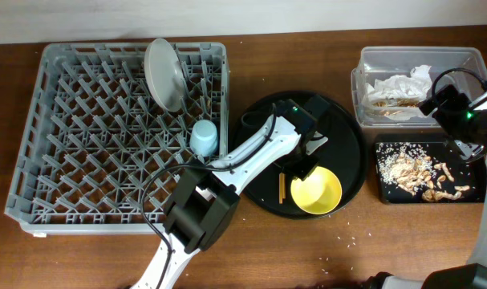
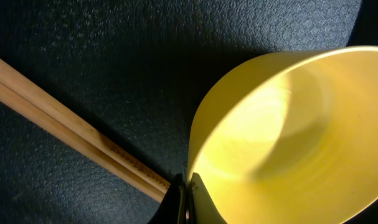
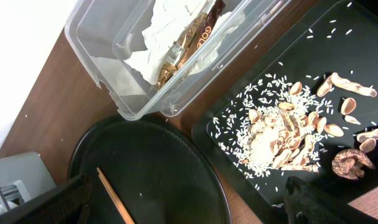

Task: Sort waste into correct bins and load items into the dishwasher rack
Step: 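Grasp the yellow bowl with the left gripper, then place the yellow bowl in the rack beside the plate with the left gripper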

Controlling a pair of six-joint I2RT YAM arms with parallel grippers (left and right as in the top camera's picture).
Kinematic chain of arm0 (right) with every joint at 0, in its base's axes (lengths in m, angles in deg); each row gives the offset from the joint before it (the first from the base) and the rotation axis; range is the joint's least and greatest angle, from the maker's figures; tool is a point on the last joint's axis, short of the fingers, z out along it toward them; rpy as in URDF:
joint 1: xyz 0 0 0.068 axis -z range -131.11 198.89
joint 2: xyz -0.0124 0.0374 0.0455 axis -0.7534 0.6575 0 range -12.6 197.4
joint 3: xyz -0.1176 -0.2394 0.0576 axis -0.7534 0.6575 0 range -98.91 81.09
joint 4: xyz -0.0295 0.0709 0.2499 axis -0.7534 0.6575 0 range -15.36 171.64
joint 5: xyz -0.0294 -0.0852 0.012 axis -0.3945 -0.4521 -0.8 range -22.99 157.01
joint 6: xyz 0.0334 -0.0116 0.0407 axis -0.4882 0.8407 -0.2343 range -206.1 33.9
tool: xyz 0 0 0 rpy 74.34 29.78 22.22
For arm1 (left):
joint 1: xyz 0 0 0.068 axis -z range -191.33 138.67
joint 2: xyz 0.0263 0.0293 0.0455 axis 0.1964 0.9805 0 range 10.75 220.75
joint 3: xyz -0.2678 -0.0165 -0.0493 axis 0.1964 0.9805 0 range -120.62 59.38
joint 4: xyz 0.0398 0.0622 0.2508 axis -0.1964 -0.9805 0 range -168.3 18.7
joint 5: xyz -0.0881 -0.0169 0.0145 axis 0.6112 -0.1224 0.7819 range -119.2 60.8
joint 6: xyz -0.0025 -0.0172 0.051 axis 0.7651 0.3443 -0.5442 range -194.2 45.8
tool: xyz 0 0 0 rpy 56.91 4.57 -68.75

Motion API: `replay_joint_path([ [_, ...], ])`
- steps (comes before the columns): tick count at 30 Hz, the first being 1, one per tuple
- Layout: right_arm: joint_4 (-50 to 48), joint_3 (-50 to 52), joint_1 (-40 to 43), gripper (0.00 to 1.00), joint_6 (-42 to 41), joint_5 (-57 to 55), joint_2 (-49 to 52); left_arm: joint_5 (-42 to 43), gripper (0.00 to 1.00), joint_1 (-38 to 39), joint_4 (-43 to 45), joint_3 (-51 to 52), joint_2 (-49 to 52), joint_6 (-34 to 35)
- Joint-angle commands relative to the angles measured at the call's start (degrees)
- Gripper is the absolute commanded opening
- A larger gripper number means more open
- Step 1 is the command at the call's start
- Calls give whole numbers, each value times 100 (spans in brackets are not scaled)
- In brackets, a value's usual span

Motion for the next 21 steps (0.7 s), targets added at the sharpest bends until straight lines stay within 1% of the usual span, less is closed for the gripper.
replay_joint_path([
  [1, 4, -140, 22, 99, 13, 70, 0, -103, 1, -20, -11, -59, 63, 37],
  [3, 4, -140, 22, 98, 13, 70, 0, -151, 1, -177, -299, -511, 7, 37],
  [4, 4, -140, 22, 99, 13, 70, 0, -306, 1, -315, -507, -918, -44, 37],
  [6, 4, -140, 22, 98, 13, 70, 0, -988, 1, -542, -909, -1853, -103, 42],
  [7, 4, -140, 22, 99, 13, 70, 0, -1775, 1, -719, -1176, -2549, -103, 188],
  [9, 4, -140, 22, 99, 13, 70, 0, -3504, 1, -1003, -1438, -3366, -103, 402],
  [10, 4, -140, 22, 99, 13, 70, 0, -4861, 1, -1222, -1423, -3622, -103, 413],
  [11, 2, -140, 22, 99, 13, 70, 0, -5421, 1, -1316, -1351, -3630, -103, 514],
  [12, 4, -140, 22, 98, 13, 70, 0, -6151, 1, -1462, -1268, -3628, -96, 721],
  [13, 4, -140, 22, 98, 13, 70, 0, -6561, 1, -1600, -1198, -3628, -46, 914],
  [17, 4, -140, 22, 98, 13, 70, 0, -7556, 1, -1937, -1062, -3606, 264, 1410],
  [20, 4, -140, 22, 98, 13, 70, 0, -8356, 1, -1978, -824, -3606, 787, 1451],
  [21, 4, -140, 22, 98, 13, 70, 0, -8485, 1, -1967, -796, -3606, 940, 1451],
])
